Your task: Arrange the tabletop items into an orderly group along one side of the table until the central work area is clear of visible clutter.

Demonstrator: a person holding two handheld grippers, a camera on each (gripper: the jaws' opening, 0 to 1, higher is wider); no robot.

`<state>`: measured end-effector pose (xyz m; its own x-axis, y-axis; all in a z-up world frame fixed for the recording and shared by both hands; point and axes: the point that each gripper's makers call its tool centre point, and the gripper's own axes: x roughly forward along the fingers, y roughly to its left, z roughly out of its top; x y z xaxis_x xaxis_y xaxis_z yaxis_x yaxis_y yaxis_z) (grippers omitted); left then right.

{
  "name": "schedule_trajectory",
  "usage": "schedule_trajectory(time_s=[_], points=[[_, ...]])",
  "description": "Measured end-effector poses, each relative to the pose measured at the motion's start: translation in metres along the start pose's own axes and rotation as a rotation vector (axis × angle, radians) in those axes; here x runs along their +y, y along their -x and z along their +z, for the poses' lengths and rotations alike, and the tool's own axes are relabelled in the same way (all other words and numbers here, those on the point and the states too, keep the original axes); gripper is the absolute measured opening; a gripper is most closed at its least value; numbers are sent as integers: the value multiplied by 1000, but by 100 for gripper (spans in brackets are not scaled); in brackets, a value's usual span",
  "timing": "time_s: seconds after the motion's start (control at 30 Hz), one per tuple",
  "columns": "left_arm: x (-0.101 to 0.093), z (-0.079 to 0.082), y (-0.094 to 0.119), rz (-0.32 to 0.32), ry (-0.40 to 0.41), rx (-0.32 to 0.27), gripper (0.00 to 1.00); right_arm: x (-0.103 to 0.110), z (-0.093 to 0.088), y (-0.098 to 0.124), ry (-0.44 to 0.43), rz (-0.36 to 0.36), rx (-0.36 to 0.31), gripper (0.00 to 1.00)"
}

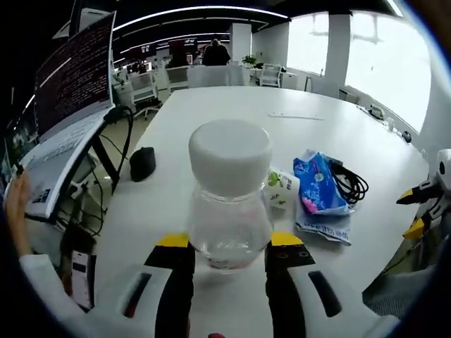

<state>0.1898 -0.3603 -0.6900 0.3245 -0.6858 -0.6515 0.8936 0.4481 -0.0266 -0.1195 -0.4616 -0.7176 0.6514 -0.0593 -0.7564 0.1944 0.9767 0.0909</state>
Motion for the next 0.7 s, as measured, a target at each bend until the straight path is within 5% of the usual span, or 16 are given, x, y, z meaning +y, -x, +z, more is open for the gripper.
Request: schedule_trajectory(time_s=[0.7], points=[[-1,57,-62,2,22,0,38,-9,-9,6,-34,-24,1,54]])
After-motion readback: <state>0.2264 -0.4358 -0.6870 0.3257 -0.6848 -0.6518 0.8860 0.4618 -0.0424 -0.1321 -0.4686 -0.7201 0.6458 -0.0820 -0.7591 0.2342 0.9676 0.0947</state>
